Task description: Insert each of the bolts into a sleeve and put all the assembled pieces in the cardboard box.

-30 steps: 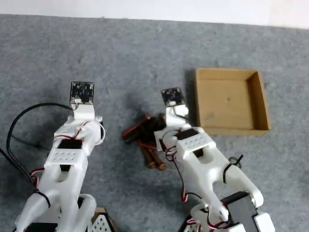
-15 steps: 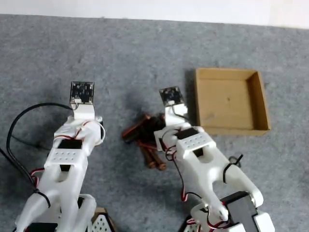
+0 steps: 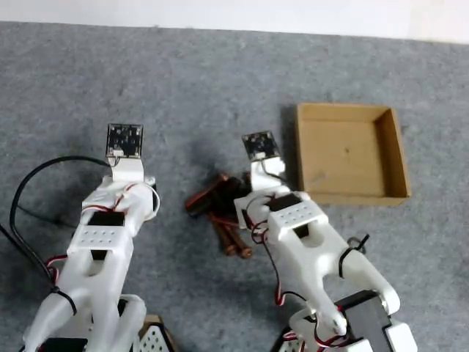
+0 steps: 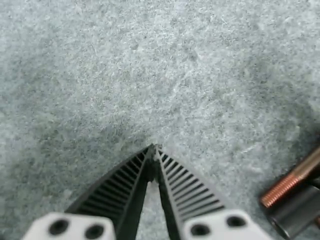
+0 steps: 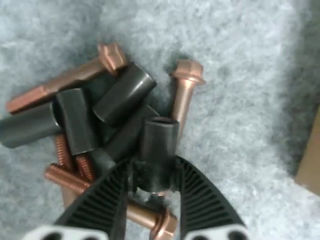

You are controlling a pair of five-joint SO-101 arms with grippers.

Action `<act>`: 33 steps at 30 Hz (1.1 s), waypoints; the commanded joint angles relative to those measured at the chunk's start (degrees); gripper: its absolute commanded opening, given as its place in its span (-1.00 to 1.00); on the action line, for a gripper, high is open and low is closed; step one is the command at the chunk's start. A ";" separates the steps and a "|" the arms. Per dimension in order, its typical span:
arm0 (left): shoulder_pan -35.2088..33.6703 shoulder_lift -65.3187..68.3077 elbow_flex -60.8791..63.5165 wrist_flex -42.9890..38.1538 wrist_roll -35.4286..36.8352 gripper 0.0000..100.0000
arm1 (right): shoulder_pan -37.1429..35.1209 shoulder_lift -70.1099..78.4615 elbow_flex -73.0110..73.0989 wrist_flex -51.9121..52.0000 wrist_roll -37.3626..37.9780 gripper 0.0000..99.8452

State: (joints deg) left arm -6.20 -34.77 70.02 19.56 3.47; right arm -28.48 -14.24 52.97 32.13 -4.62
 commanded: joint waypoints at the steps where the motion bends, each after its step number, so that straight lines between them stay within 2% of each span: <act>1: -0.66 0.04 -2.77 -1.23 0.18 -0.99 | 2.68 -0.84 -2.51 -1.10 0.62 -0.99; 9: -0.66 0.04 -2.77 -1.23 0.18 -0.99 | 4.00 -2.07 -2.42 -1.01 0.79 -0.99; 13: -0.66 0.04 -2.77 -1.23 0.18 -0.99 | 3.82 -8.40 0.75 -1.19 4.75 -0.99; 17: -0.66 0.04 -2.77 -1.23 0.18 -0.99 | 3.82 -16.92 5.41 -1.71 5.36 -0.99; 23: -0.40 0.04 -2.77 -1.23 0.18 -0.99 | 3.82 -28.53 16.48 -11.65 5.45 -0.99; 27: -0.31 0.04 -2.77 -1.23 0.18 -0.99 | 3.91 -32.31 20.62 -13.67 5.45 -0.99; 33: 4.53 0.04 -2.59 -1.32 -1.93 -0.99 | 4.18 -32.57 21.41 -13.67 5.45 -0.99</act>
State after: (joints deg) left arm -4.53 -34.77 70.02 19.56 3.38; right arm -25.14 -44.92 74.86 20.62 0.22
